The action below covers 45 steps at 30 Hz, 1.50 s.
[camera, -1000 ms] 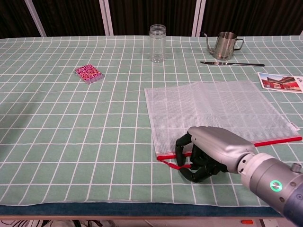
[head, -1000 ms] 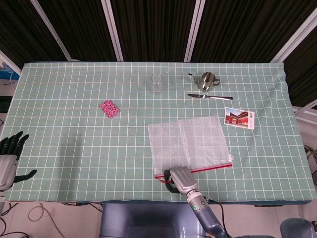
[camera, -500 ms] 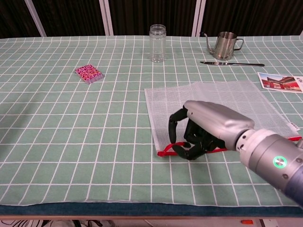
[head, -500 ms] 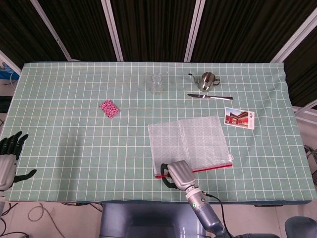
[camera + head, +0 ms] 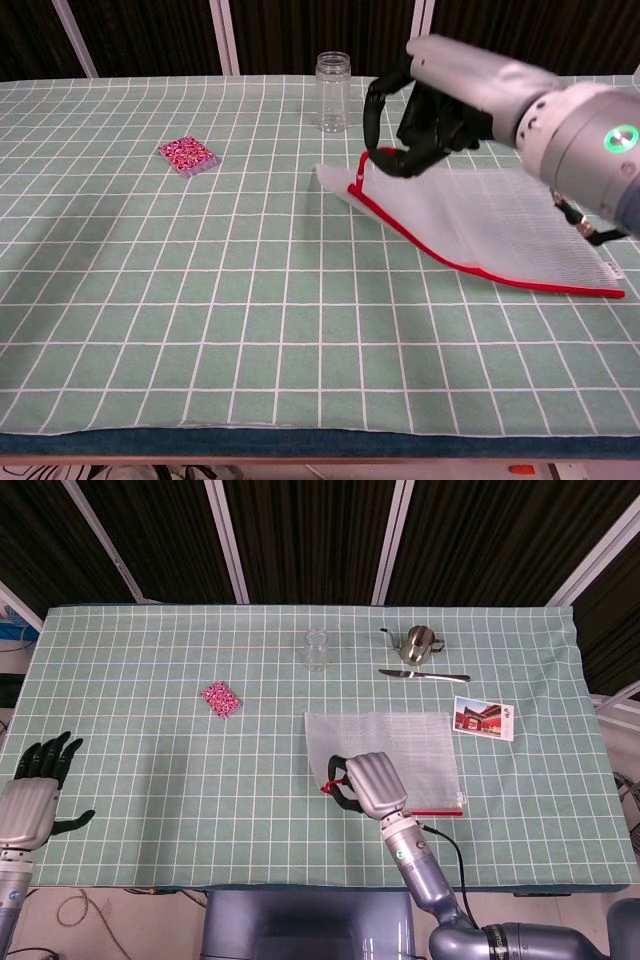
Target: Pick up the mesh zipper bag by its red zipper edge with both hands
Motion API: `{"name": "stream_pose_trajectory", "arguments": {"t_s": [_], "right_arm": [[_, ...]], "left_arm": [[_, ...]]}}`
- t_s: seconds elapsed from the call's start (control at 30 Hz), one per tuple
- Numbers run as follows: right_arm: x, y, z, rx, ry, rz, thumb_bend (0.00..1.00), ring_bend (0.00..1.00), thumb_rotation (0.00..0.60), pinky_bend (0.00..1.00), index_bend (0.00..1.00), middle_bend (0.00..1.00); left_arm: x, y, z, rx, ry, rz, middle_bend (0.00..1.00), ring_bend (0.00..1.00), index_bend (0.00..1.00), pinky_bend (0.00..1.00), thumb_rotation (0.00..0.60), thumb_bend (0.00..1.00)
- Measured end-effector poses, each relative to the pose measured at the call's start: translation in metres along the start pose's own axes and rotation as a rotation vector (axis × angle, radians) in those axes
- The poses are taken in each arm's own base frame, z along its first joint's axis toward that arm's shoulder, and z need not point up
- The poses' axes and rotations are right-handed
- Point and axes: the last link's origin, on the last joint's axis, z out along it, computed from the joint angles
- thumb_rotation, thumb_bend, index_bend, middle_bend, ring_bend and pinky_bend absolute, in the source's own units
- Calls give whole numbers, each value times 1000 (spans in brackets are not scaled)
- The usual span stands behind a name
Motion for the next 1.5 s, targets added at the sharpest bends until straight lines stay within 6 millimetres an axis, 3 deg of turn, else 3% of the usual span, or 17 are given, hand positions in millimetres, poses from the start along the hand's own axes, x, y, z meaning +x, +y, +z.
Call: {"name": "stream_pose_trajectory", "arguments": {"t_s": [0.27, 0.53, 0.77, 1.03, 1.5], "right_arm": [[43, -19, 20, 42, 69, 15, 619, 995, 600, 889, 671, 1000], [55, -33, 21, 79, 66, 30, 618, 995, 600, 890, 674, 1000], [58, -39, 20, 85, 63, 37, 619, 995, 600, 890, 677, 1000], [55, -42, 18, 82, 52, 39, 619, 995, 600, 890, 678, 1000], [51, -43, 17, 75, 45, 47, 619, 994, 600, 890, 678, 1000]], "left_arm": [[20, 60, 45, -163, 30, 13, 0, 0, 65, 0, 600, 136], [41, 129, 94, -348, 41, 16, 4, 0, 178, 7, 600, 211], [49, 187, 126, -491, 0, 15, 59, 0, 294, 13, 600, 236], [37, 230, 137, -567, -103, 7, 86, 0, 334, 13, 600, 307], [15, 266, 133, -615, -163, -32, 109, 0, 431, 13, 600, 357]]}}
